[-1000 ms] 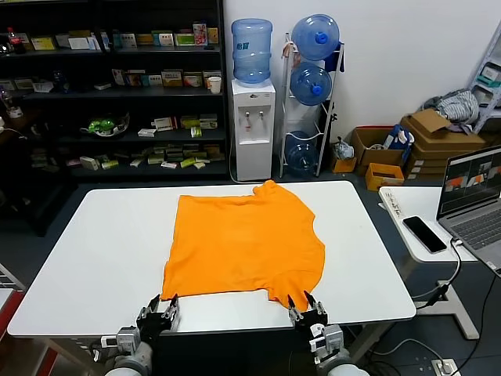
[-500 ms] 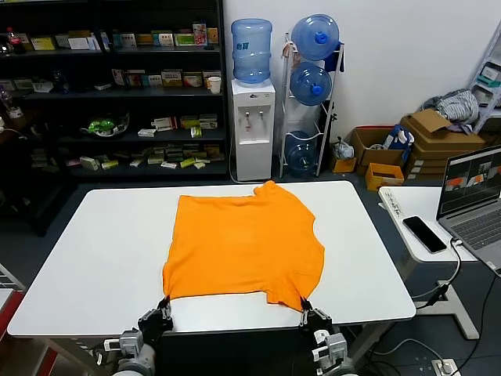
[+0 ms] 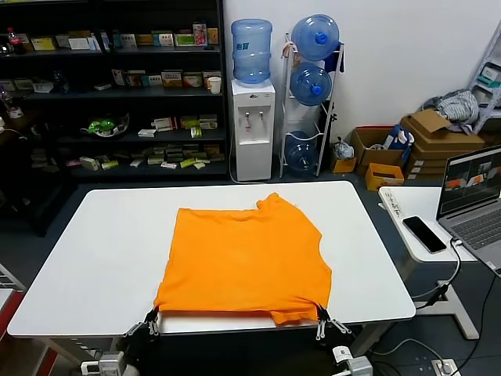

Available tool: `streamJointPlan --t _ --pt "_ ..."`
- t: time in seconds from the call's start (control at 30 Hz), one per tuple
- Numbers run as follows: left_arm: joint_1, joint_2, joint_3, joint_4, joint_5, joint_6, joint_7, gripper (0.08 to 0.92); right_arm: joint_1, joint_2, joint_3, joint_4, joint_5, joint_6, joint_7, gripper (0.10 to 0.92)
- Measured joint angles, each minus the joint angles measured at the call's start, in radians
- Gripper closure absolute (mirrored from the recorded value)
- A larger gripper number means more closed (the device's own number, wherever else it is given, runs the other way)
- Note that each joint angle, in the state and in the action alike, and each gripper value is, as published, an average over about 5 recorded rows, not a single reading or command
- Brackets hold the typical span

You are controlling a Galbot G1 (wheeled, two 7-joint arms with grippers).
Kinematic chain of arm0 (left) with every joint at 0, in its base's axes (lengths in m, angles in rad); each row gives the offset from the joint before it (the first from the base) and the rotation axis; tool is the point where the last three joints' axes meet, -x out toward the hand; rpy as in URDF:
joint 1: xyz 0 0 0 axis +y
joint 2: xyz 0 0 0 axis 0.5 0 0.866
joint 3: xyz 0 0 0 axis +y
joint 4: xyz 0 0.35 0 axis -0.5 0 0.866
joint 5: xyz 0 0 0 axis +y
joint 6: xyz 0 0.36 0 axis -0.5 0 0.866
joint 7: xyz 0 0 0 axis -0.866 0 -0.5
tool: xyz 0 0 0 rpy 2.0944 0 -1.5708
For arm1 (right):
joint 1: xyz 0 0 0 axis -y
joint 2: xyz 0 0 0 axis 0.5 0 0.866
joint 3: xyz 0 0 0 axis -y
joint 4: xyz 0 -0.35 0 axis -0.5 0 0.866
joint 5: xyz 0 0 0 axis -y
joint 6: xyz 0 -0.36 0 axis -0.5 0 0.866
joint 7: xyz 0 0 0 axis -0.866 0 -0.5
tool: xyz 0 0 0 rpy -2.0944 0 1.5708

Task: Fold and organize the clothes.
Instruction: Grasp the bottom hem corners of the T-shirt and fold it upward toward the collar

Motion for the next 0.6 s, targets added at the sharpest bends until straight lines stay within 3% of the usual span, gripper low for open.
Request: streamJointPlan --t 0.23,0.6 --pt "-0.032 0.020 0.010 -0.018 -0.029 -0.009 0.000 0.906 0.139 0.011 -0.023 -0.046 0.047 -0.051 0.036 0.901" --pt "-0.357 0.060 0.094 0.205 -0.090 -0.013 0.048 0.906 0.473 0.001 -0.115 -0.281 0.147 -0.126 0.053 0.901"
